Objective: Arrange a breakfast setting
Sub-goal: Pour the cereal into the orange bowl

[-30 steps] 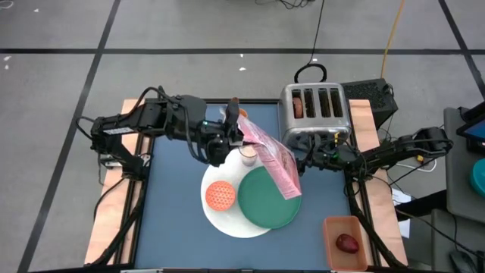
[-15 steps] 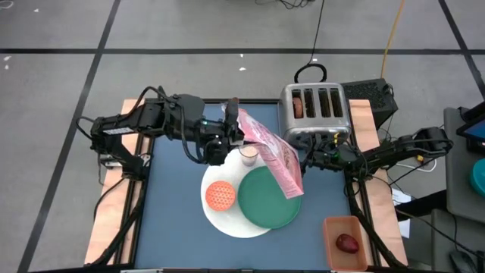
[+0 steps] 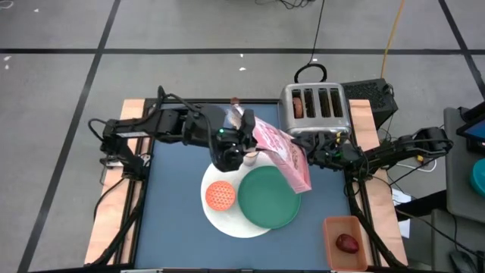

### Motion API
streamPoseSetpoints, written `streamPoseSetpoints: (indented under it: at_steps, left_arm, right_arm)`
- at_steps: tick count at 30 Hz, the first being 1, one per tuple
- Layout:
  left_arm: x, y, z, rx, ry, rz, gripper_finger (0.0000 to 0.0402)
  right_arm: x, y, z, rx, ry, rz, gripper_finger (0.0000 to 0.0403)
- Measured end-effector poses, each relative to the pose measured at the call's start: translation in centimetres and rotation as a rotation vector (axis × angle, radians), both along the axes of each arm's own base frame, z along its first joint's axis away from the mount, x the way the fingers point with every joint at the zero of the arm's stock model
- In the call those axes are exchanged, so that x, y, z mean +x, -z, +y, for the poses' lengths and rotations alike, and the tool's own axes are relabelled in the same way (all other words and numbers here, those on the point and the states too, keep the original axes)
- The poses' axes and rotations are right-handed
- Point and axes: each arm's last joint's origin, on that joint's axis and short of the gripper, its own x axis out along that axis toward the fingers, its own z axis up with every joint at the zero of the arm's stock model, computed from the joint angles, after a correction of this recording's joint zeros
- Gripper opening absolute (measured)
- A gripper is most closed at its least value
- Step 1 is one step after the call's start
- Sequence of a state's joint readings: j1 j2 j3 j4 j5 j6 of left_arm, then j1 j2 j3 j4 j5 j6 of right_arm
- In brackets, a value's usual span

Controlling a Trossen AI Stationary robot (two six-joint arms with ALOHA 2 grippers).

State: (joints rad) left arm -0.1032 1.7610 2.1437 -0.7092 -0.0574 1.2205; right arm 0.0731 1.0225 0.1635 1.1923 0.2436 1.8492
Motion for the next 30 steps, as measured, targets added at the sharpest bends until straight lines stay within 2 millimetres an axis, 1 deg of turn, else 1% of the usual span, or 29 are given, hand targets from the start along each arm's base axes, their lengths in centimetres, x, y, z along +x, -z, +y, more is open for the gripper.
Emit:
streamPoseSetpoints:
  at_steps: [7, 10, 14, 18, 21, 30]
  left_arm:
    - [-0.2, 0.7, -0.4, -0.078, -0.016, 0.077, 0.0001]
    - [-0.4, 1.1, -0.7, -0.086, 0.007, 0.126, 0.0001]
    - [-0.6, 1.6, -1.1, -0.089, 0.032, 0.175, 0.0001]
    - [-0.6, 1.8, -1.1, -0.094, 0.032, 0.189, 0.0001]
    - [-0.7, 1.9, -1.1, -0.096, 0.033, 0.205, 0.0001]
    - [-0.9, 2.4, -1.1, -0.14, 0.006, 0.269, 0.0001]
  right_arm:
    - [0.0, 0.0, 0.0, -0.132, 0.038, 0.024, 0.0384]
    - [0.0, 0.0, 0.0, -0.178, 0.042, 0.03, 0.0384]
    - [0.1, 0.2, 0.0, -0.196, 0.032, 0.059, 0.0384]
    - [0.1, 0.3, 0.0, -0.267, 0.05, 0.076, 0.0383]
    - [0.1, 0.3, 0.1, -0.319, 0.057, 0.083, 0.0371]
    - [0.1, 0.2, 0.1, -0.48, 0.091, 0.105, 0.0316]
